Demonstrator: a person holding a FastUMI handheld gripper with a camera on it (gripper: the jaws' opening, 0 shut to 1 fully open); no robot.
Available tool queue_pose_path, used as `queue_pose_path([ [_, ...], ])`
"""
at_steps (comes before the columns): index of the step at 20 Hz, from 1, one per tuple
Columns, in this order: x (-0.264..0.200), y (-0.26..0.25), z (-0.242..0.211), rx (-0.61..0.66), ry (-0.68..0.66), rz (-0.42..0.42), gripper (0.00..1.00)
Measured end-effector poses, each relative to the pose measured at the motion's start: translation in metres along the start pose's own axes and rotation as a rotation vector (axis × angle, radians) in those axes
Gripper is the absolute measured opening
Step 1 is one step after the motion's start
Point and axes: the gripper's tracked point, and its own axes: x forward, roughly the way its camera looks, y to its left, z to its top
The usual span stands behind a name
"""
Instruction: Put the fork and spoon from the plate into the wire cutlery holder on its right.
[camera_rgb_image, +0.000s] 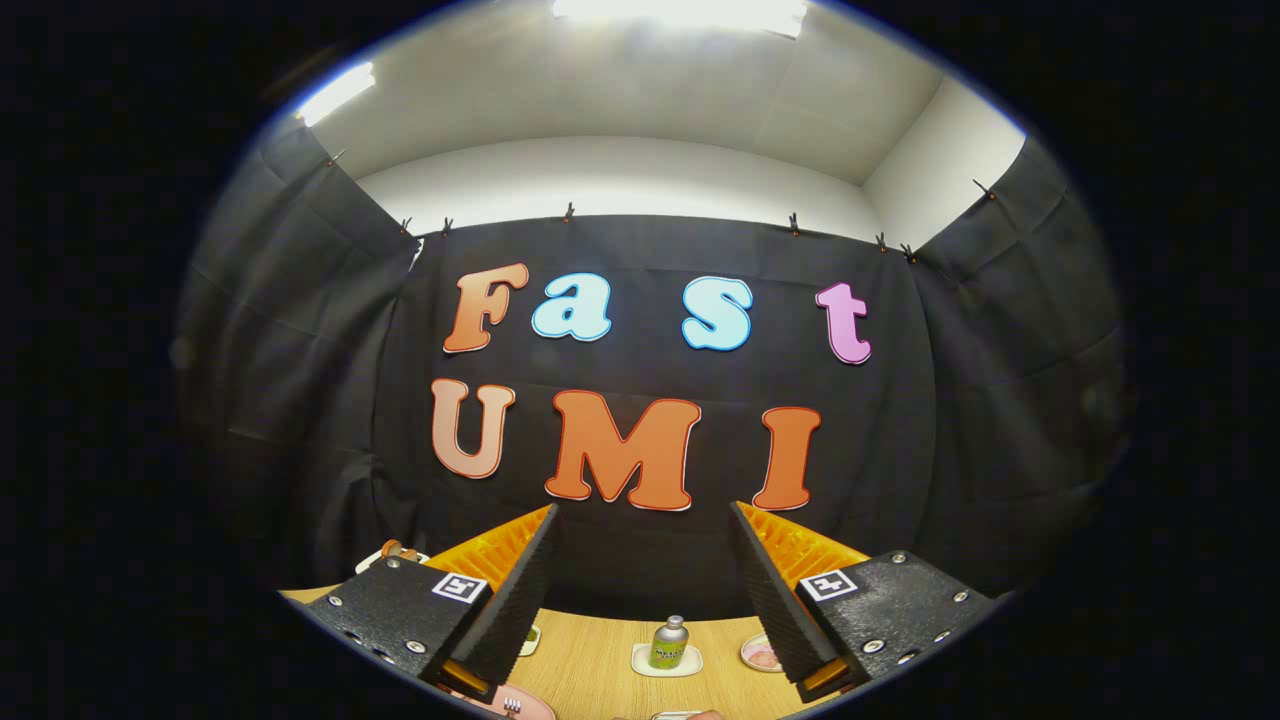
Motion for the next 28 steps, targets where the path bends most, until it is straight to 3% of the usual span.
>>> queue_pose_path([
  [14, 0.000, 0.032, -0.075, -0.003, 0.171, 0.047, 0.98],
  [20, -0.016, 0.089, -0.165, 0.018, 0.420, 0.187, 0.97],
  [28, -0.057, 0.139, -0.291, -0.018, 0.744, 0.278, 0.95],
])
